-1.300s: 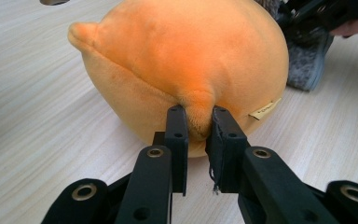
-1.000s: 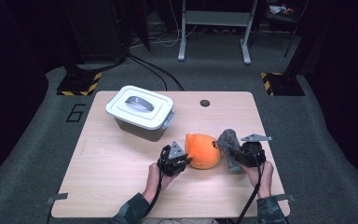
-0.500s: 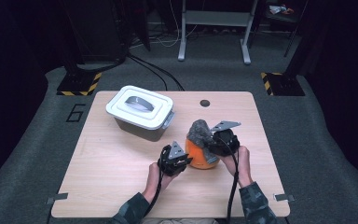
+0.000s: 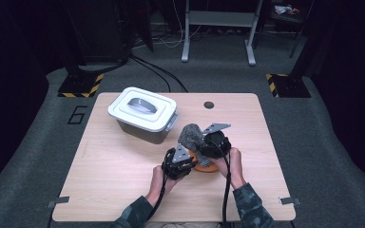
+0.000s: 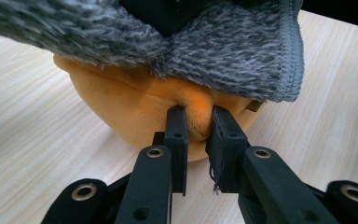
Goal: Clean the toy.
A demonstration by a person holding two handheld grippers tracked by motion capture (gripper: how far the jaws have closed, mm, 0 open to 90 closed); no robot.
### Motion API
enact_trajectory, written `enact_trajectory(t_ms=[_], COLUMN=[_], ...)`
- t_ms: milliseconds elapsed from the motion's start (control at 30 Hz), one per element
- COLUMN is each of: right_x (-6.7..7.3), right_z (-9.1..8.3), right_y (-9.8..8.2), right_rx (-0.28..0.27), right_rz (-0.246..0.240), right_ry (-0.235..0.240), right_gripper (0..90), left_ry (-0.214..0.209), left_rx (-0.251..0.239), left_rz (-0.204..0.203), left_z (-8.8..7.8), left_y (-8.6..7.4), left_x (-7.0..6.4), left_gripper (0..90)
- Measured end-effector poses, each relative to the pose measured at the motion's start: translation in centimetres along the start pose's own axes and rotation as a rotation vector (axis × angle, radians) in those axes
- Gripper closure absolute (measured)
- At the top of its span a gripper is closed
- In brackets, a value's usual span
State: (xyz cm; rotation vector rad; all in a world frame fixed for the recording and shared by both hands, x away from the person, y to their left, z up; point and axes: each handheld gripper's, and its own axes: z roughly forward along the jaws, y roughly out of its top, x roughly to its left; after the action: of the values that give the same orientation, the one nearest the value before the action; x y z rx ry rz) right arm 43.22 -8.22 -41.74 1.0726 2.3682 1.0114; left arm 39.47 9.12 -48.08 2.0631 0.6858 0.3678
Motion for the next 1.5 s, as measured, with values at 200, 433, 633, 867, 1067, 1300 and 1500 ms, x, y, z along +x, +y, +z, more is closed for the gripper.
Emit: enact_trajectory(t_ms=[200, 433, 633, 867, 1067, 1300, 1500], right_x=[-0.1, -0.6, -1.4, -3.1, -4.3, -5.8, -7.0], right_z=[-0.3, -1.0, -1.6, -2.6, -3.1, -3.3, -2.6], right_y=[-0.2, -0.8, -1.5, -3.2, -4.5, -6.4, -8.4], right_rx=[0.000, -0.011, -0.017, -0.031, -0.034, -0.023, 0.001], right_rz=[-0.025, -0.006, 0.017, 0.075, 0.111, 0.173, 0.240], right_ry=[-0.020, -0.040, -0.055, -0.072, -0.089, -0.115, -0.117], right_gripper=[66.9, 66.8, 66.7, 66.3, 66.1, 66.0, 66.1], left_ry=[0.002, 0.004, 0.004, 0.003, 0.000, -0.001, -0.003], left_rx=[0.005, 0.010, 0.007, 0.008, 0.008, 0.010, 0.006], left_rz=[-0.016, -0.014, -0.021, -0.023, -0.027, -0.027, -0.025], left_z=[0.1, 0.1, 0.2, 0.1, 0.2, 0.1, 0.1], left_y=[0.0, 0.0, 0.0, -0.3, -0.1, -0.4, -0.4], left_x=[-0.1, 0.0, -0.1, 0.0, -0.1, 0.0, 0.1], left_gripper=[79.1, 79.1, 79.1, 79.1, 79.1, 79.0, 79.0])
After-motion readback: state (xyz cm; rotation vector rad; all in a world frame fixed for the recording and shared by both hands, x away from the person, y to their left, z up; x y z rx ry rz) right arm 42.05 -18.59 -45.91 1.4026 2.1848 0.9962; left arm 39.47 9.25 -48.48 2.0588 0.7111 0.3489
